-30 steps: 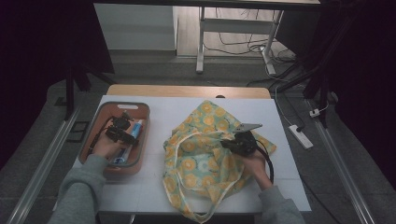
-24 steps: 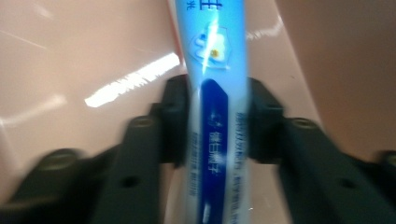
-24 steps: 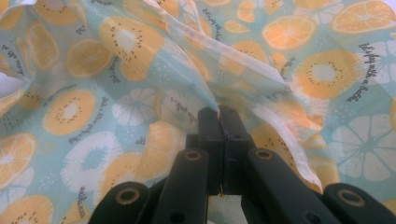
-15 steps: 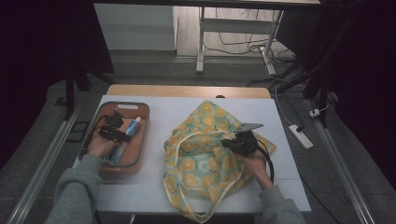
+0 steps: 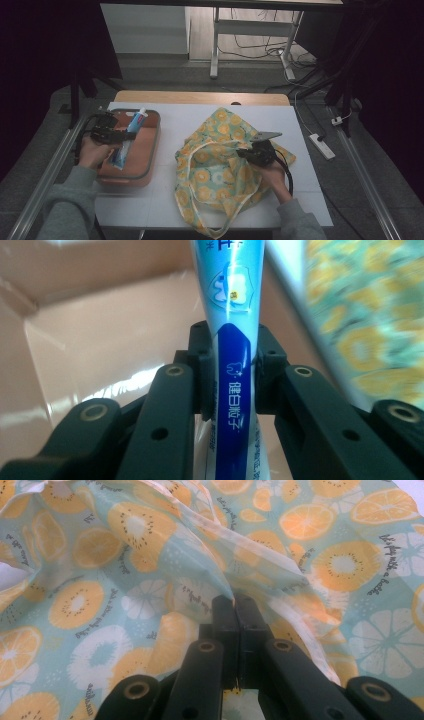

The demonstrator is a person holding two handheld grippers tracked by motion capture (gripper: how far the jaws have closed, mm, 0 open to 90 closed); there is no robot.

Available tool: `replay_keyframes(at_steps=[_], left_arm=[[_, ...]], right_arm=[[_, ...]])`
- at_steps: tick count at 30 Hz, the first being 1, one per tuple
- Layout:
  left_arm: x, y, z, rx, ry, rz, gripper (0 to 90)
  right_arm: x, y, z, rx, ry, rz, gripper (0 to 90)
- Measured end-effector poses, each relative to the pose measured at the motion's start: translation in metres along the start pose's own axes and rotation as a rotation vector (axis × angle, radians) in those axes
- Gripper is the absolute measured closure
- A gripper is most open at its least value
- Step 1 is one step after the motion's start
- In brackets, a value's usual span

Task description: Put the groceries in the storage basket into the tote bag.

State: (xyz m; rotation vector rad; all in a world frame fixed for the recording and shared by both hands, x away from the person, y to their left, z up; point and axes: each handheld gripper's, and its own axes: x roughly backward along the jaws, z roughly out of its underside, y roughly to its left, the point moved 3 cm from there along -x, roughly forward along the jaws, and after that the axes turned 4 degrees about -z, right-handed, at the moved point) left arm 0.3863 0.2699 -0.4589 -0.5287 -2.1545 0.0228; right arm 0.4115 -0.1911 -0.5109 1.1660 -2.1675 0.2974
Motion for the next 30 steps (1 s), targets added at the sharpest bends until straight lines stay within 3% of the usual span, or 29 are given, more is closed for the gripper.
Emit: replay_keyframes(at_steps=[7,14,19,21,26,30], left_arm=[[0.035,-0.022,-0.01,-0.043,-0.135,0.079,75.0],[0.048,-0.06,-0.017,-0.151,-0.175,0.144,74.9],[0.042,-0.097,-0.021,-0.259,-0.173,0.191,74.9],[0.037,-0.111,-0.026,-0.284,-0.17,0.202,75.0],[0.018,-0.148,-0.039,-0.345,-0.167,0.276,75.0],[0.001,-0.177,-0.043,-0.404,-0.14,0.321,75.0]], right_arm=[[0.001,0.0,0.0,-0.003,-0.005,0.001,89.7],[0.002,0.0,-0.001,-0.002,-0.011,-0.001,89.7],[0.002,0.0,-0.001,-0.003,-0.013,-0.002,89.7],[0.002,-0.001,-0.001,-0.006,-0.014,0.001,89.7],[0.003,-0.001,-0.003,-0.005,-0.023,-0.001,89.7],[0.005,-0.002,-0.004,-0.01,-0.035,-0.005,89.7]])
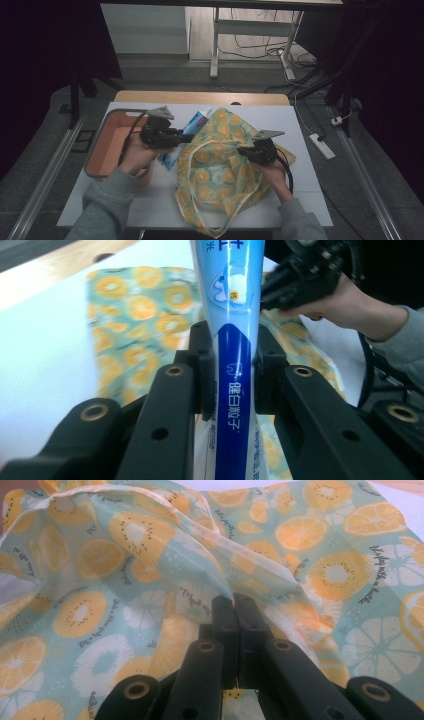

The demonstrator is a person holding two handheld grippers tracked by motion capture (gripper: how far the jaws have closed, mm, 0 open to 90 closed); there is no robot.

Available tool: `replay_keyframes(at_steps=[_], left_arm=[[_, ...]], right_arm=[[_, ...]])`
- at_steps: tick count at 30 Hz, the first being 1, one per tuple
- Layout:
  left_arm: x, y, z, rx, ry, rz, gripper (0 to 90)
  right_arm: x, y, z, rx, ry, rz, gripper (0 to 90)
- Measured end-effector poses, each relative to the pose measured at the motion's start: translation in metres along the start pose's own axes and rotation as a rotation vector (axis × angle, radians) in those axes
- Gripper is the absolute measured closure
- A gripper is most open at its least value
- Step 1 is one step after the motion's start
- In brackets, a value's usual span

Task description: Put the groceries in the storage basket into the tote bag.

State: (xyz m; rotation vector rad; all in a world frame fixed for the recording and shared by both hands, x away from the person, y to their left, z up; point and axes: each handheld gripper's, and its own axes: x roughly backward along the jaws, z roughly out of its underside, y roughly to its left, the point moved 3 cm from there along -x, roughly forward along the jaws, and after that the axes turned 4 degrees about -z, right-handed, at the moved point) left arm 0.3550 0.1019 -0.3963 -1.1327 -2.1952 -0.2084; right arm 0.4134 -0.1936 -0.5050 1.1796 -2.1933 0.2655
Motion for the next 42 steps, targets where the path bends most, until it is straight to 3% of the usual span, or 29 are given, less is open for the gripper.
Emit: replay_keyframes(at_steps=[8,11,16,19,26,38,42], left_arm=[[-0.037,-0.022,-0.004,-0.049,0.047,0.074,75.0],[-0.05,-0.029,-0.003,-0.063,0.069,0.091,75.0],[-0.069,-0.043,0.002,-0.109,0.104,0.134,74.9],[-0.076,-0.046,0.007,-0.124,0.134,0.139,74.9],[-0.087,-0.05,0.023,-0.148,0.226,0.119,74.9],[-0.105,-0.05,0.036,-0.132,0.379,0.026,74.9],[-0.113,-0.047,0.038,-0.117,0.408,0.014,74.8]], right_arm=[[0.005,-0.001,-0.003,-0.001,-0.015,-0.001,89.8],[0.006,-0.002,-0.004,-0.021,-0.029,-0.022,89.8],[0.01,-0.002,-0.008,-0.03,-0.058,-0.038,89.8],[0.013,-0.002,-0.01,-0.042,-0.079,-0.053,89.9],[0.018,-0.003,-0.013,-0.053,-0.104,-0.059,89.9],[0.032,0.005,-0.026,-0.034,-0.173,-0.069,89.9],[0.034,0.009,-0.029,-0.026,-0.187,-0.078,89.9]])
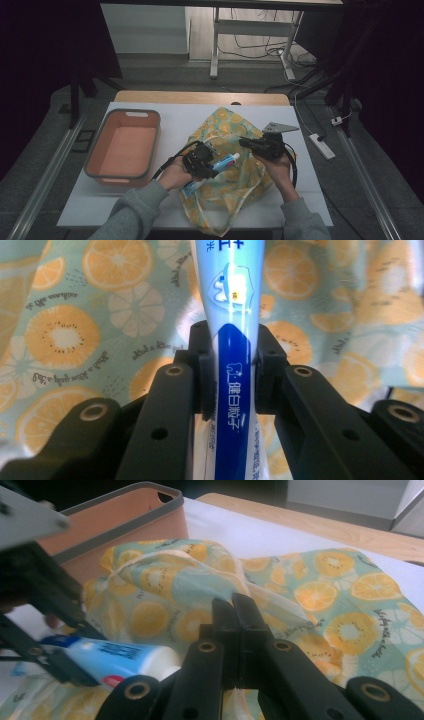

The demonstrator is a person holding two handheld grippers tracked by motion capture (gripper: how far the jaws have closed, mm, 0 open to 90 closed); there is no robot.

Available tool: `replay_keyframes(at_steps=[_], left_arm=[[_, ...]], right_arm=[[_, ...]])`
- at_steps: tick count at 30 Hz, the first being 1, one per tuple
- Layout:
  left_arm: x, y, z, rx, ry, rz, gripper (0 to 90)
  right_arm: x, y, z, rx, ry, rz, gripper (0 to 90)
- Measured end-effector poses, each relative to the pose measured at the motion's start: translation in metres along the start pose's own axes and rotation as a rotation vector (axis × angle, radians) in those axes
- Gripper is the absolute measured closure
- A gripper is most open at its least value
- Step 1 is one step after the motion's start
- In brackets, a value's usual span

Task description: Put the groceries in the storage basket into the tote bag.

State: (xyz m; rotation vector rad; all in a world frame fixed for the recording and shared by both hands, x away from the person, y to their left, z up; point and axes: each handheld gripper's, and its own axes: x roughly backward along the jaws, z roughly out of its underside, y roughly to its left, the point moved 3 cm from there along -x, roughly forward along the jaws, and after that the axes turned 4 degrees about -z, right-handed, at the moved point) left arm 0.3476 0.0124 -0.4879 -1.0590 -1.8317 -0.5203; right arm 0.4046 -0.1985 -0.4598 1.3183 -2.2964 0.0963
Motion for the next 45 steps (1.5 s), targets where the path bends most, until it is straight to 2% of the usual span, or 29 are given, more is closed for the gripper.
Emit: replay_keyframes(at_steps=[4,8,10,13,21,27,30,31,33,36,39,45], left_arm=[[-0.008,0.003,-0.006,0.027,0.008,-0.011,74.8],[-0.015,0.009,-0.02,0.058,0.002,-0.024,74.7],[-0.019,0.013,-0.026,0.085,-0.013,-0.031,74.6],[-0.026,0.018,-0.032,0.125,-0.039,-0.063,74.5],[-0.044,0.028,-0.04,0.213,-0.079,-0.086,74.3],[-0.057,0.039,-0.042,0.272,-0.087,-0.102,73.7],[-0.066,0.039,-0.04,0.271,-0.052,-0.093,72.0],[-0.066,0.038,-0.04,0.269,-0.054,-0.08,66.8],[-0.06,0.034,-0.04,0.263,-0.078,-0.094,52.8],[-0.046,0.026,-0.038,0.243,-0.095,-0.079,36.7],[-0.031,0.015,-0.034,0.203,-0.124,-0.07,34.9],[0.006,-0.003,-0.021,0.123,-0.218,-0.067,35.1]], right_arm=[[0.0,0.006,-0.003,0.015,-0.004,-0.009,89.9],[0.0,0.014,-0.008,0.024,-0.017,-0.031,89.9],[-0.001,0.019,-0.01,0.038,-0.019,-0.04,89.9],[-0.001,0.023,-0.011,0.045,-0.018,-0.047,89.9],[-0.005,0.031,-0.013,0.062,-0.008,-0.064,90.0],[-0.007,0.029,-0.01,0.055,0.009,-0.056,89.9],[-0.01,0.026,-0.007,0.055,0.028,-0.045,89.9],[-0.01,0.025,-0.006,0.053,0.034,-0.043,89.9],[-0.011,0.022,-0.003,0.043,0.034,-0.044,89.9],[-0.01,0.018,-0.001,0.031,0.033,-0.034,89.9],[-0.01,0.017,0.0,0.027,0.04,-0.029,89.9],[-0.013,0.018,0.002,0.028,0.052,-0.033,89.9]])
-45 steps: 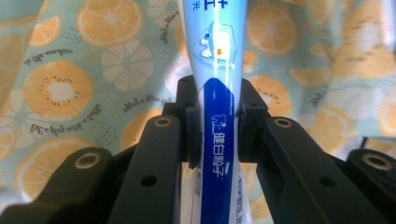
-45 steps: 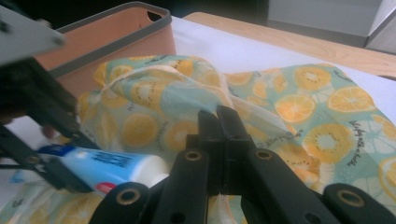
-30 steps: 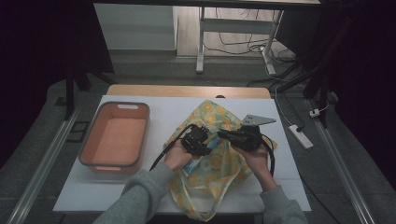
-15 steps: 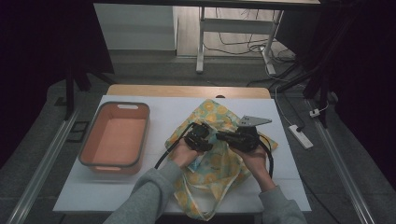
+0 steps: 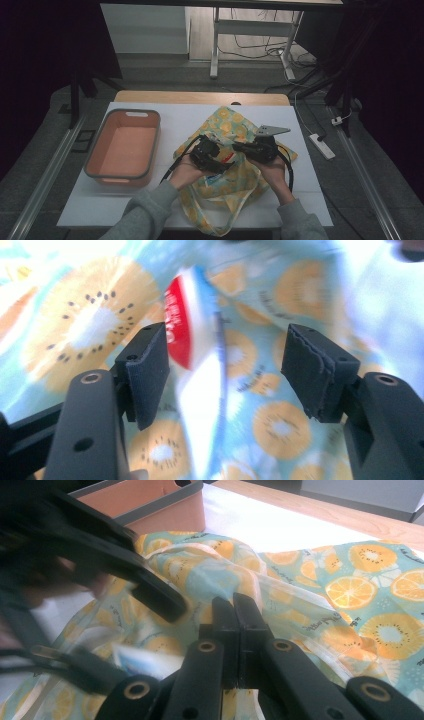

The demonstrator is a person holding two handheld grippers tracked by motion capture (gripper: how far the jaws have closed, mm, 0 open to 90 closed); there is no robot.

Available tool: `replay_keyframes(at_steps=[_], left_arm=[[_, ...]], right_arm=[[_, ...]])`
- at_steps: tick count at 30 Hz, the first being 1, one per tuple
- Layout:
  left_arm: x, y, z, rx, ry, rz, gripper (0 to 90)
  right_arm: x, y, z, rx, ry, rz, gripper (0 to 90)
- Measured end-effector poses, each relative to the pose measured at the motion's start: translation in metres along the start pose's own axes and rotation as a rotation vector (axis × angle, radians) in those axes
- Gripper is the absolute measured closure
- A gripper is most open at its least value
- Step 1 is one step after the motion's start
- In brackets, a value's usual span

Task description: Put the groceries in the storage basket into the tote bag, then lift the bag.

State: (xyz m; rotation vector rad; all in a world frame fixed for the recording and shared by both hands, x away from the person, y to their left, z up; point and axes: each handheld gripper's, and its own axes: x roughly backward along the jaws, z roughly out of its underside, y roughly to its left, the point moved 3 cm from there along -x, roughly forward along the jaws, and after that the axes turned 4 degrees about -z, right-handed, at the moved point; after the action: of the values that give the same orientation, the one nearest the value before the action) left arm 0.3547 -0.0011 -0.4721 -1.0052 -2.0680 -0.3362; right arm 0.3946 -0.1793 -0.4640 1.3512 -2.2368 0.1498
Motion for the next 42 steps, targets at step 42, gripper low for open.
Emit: replay_keyframes(at_steps=[42], left_arm=[[0.093,0.079,0.086,0.084,-0.083,-0.162,31.4]], right_arm=[[0.01,0.019,0.029,0.029,0.087,0.002,89.4]])
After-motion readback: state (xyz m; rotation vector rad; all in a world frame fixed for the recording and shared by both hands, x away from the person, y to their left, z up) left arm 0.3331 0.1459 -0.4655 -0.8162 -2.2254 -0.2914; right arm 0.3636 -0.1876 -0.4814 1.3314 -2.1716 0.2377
